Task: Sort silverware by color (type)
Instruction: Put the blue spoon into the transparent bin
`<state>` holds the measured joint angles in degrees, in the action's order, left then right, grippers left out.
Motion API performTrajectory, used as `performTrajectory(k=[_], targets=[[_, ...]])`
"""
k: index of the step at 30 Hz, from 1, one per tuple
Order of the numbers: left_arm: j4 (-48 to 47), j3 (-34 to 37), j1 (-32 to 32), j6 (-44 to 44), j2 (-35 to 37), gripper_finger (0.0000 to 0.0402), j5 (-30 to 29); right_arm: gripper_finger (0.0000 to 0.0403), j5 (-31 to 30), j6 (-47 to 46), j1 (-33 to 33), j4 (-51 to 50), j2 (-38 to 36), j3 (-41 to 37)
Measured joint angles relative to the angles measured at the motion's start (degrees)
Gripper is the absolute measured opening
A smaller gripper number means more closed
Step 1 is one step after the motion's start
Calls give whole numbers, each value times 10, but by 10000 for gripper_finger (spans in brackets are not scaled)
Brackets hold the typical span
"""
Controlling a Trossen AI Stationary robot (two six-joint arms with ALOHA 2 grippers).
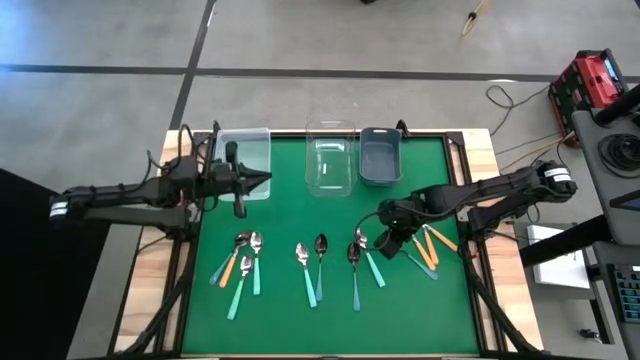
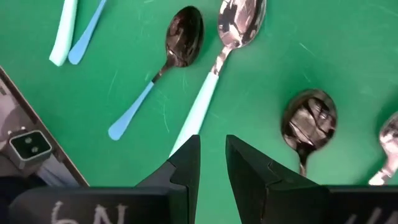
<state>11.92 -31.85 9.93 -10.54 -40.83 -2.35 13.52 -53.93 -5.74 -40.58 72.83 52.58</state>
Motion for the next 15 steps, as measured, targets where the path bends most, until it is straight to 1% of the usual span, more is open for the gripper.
performTrajectory(k=[3,6,9,12,15], targets=[[-5,-2,0,-3,-7,0,-42,68,0,-43,0,22,24,0],[4,-3,1,-18,-8,0,-47,68,-1,-44,0,35,52,0],[16,-3,1,-25,-9,0,-47,68,18,-21,-19,37,86,11],[25,-3,1,-25,-11,0,-47,68,43,7,-44,-3,114,30],[25,-3,1,-25,-12,0,-47,68,43,10,-68,-77,134,57]])
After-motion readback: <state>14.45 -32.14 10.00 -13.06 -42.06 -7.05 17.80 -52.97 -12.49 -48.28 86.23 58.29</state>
